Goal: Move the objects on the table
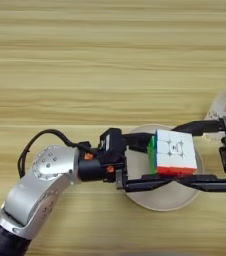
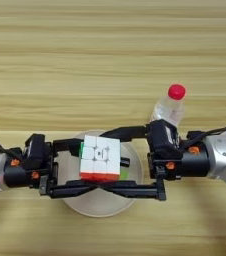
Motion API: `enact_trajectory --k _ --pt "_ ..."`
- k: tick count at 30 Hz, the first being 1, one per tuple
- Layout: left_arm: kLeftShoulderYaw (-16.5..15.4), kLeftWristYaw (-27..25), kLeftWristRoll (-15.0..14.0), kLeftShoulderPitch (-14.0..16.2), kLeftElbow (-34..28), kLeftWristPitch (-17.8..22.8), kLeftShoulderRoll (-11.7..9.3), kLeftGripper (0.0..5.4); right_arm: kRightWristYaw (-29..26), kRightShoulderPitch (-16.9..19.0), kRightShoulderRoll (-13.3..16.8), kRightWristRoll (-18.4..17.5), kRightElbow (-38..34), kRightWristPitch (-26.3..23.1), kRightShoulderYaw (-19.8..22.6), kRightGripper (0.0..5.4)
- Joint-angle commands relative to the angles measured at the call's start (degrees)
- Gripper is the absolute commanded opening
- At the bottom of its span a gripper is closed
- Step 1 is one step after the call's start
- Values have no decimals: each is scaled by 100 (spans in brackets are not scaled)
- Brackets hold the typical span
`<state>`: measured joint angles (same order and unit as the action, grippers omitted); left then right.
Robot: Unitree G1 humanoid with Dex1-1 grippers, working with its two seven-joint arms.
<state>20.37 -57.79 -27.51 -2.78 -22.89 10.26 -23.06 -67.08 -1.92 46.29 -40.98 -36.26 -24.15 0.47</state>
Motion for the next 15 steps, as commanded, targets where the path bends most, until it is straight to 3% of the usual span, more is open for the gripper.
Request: enact_trajectory --k 1,6,15 --pt "-28 3 10 -53 -8 -36 14 327 -51 -56 70 0 -65 44 -2 476" --pt "-38 -8 -29 -49 -23 -17 10 327 -47 -66 71 -6 -46 47 24 538" --pt "-181 129 -30 -59 64 -63 93 327 168 -215 -63 -248 15 63 325 540"
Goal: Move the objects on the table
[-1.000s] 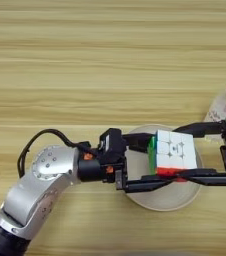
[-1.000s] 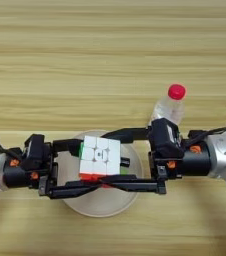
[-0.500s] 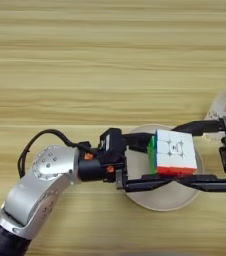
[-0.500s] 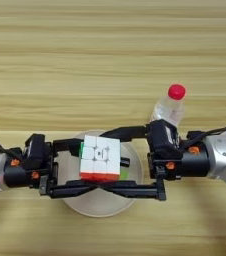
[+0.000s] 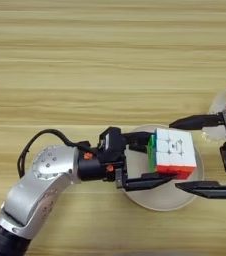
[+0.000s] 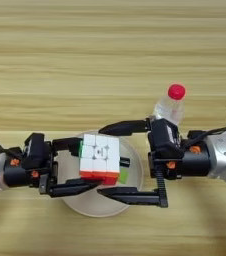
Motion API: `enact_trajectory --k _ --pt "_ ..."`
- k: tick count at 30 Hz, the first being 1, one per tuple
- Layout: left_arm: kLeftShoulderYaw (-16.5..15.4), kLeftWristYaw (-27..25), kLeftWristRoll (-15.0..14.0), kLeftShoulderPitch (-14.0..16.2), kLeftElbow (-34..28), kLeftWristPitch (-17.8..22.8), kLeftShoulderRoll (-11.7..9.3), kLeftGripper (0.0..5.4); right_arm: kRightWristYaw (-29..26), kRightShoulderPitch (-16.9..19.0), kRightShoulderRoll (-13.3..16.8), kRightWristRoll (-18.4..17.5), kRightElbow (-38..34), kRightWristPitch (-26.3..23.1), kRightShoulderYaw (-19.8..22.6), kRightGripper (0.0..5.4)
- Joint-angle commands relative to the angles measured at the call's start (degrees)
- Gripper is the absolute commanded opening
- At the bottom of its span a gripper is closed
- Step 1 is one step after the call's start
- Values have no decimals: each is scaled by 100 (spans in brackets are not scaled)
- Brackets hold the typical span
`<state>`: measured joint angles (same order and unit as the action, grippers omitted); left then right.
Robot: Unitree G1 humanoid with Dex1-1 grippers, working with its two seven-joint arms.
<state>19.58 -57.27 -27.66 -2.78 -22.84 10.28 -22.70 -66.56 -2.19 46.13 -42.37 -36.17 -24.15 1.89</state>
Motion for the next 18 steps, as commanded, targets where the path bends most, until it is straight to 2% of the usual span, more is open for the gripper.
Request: enact_trajectory --k 1,10,16,18 --pt "-129 101 -20 -66 67 -63 75 327 161 -213 -72 -140 23 59 225 540" --pt "-394 283 -26 -99 183 -115 243 327 762 -409 -434 -257 176 104 505 540" --pt "-601 421 -36 -131 324 -172 339 327 1003 -377 -591 -292 215 205 651 540" --pt "-731 559 -9 -182 421 -218 428 327 1160 -388 -676 -281 227 231 723 540"
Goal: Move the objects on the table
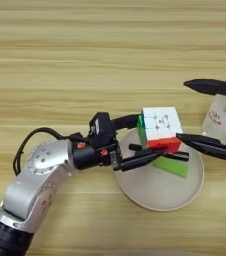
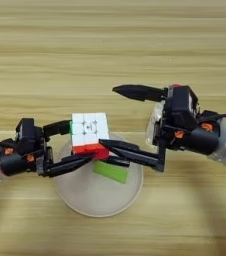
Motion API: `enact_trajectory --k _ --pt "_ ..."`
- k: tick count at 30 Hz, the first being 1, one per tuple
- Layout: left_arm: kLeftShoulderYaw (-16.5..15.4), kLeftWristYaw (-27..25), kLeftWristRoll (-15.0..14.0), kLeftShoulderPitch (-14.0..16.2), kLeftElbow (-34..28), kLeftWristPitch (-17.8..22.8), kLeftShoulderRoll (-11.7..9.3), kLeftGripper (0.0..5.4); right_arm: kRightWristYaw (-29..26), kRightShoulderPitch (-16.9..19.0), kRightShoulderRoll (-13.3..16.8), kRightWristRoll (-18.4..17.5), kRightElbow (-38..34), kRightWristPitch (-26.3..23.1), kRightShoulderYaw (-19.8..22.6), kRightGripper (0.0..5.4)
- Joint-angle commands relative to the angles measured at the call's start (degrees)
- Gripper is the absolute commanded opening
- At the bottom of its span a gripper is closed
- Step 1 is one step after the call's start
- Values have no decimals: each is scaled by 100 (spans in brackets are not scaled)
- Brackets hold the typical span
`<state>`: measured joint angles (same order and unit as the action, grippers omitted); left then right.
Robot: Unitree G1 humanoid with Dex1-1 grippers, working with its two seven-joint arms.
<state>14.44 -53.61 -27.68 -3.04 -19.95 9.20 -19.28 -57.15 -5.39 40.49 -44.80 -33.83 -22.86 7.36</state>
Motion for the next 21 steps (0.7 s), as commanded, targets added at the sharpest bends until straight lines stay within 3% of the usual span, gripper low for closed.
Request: enact_trajectory --k 1,8,12,21 --pt "-283 288 11 -192 189 -130 141 327 296 -77 -155 -11 7 126 202 540" --pt "-603 901 204 -455 534 -304 414 327 683 -65 -329 288 165 360 279 540" --pt "-834 1469 506 -702 956 -413 565 327 877 -21 -455 546 334 576 285 540" --pt "-1072 2397 1116 -1085 1713 -509 769 327 1367 -122 -698 770 549 811 419 540"
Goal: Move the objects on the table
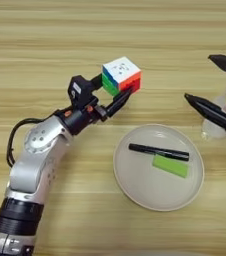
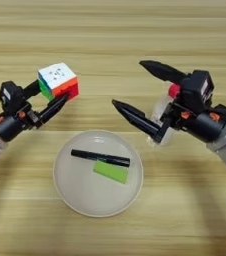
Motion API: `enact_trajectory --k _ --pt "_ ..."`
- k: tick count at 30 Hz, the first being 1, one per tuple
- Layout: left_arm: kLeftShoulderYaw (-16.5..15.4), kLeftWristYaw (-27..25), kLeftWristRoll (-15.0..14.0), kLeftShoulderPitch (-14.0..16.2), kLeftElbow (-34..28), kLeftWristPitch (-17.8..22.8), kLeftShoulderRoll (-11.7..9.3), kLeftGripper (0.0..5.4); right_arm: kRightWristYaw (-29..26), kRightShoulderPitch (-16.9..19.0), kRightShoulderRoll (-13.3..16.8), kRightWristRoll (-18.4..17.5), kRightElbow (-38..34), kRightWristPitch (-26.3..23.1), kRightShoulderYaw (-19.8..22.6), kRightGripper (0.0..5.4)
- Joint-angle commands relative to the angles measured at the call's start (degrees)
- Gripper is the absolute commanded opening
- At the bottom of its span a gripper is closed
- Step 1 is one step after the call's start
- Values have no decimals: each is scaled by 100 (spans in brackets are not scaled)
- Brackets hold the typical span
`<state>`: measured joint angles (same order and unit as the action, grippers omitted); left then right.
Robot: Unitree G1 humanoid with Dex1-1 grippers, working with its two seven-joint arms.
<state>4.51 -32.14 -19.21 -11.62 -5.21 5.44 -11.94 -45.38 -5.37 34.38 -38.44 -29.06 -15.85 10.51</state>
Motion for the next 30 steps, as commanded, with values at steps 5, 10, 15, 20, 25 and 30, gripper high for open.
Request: enact_trajectory --k 5,10,15,20,25,30 --pt "-168 742 586 -364 656 -27 86 327 550 -243 -240 334 290 237 200 540" --pt "-76 896 777 -318 909 -60 146 327 832 -371 -343 545 514 339 229 540" --pt "-54 1021 935 -187 1145 5 218 327 1113 -525 -469 617 714 415 343 540" --pt "-65 1098 986 -100 1340 49 283 327 1319 -658 -560 626 852 471 443 540" --pt "-122 1157 983 -75 1566 98 363 327 1425 -733 -606 644 920 512 491 540" --pt "-200 1226 1005 -98 1847 55 465 327 1533 -804 -656 572 897 470 542 540"
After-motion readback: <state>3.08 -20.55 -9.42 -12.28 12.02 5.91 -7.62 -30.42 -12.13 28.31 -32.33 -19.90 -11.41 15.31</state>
